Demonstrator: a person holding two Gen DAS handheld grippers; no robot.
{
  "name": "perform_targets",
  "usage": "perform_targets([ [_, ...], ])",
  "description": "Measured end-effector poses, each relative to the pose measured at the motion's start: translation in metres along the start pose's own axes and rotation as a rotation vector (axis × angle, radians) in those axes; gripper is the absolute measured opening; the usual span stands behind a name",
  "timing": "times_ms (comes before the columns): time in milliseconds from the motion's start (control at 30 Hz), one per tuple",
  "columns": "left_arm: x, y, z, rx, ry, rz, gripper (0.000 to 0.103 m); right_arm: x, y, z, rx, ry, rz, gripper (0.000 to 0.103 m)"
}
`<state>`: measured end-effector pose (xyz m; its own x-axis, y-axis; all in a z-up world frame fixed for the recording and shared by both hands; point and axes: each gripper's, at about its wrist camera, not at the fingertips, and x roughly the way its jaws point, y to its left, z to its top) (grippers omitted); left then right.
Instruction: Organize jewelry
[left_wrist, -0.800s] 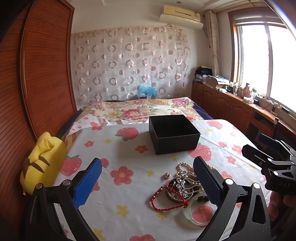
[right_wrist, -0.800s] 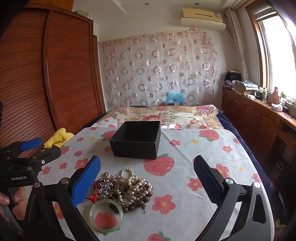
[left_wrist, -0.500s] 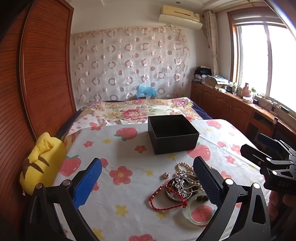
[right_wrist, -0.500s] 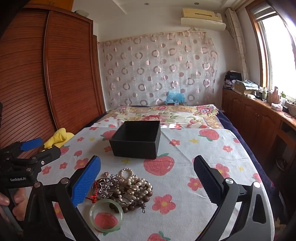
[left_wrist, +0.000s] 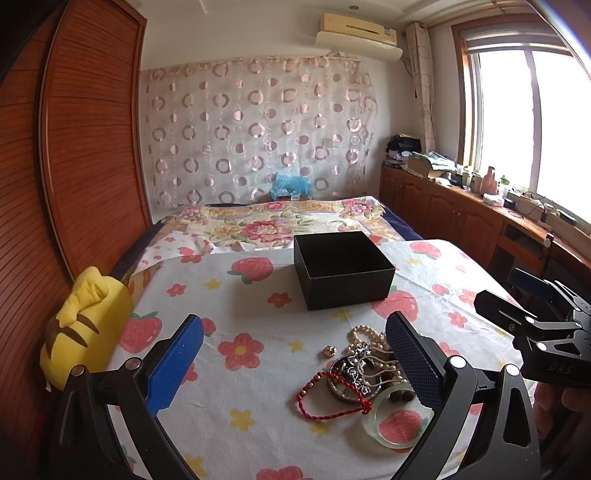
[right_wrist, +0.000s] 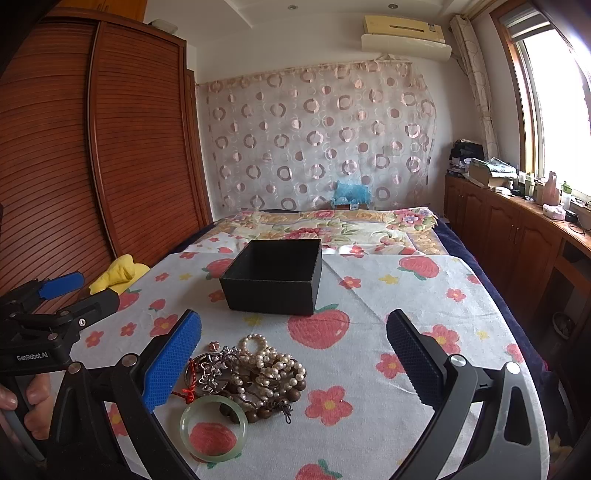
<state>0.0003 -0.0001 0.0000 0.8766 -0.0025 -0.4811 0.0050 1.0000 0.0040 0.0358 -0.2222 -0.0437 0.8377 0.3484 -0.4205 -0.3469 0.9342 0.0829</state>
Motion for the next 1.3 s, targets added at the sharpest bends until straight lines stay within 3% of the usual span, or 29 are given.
perform_targets([
  [1300, -0.0009, -0.0005, -0.0003, 0.004, -0.007, 0.002, 0.095, -0.0012, 0.0001, 0.0009, 0.003, 0.000, 0.000, 0.101],
])
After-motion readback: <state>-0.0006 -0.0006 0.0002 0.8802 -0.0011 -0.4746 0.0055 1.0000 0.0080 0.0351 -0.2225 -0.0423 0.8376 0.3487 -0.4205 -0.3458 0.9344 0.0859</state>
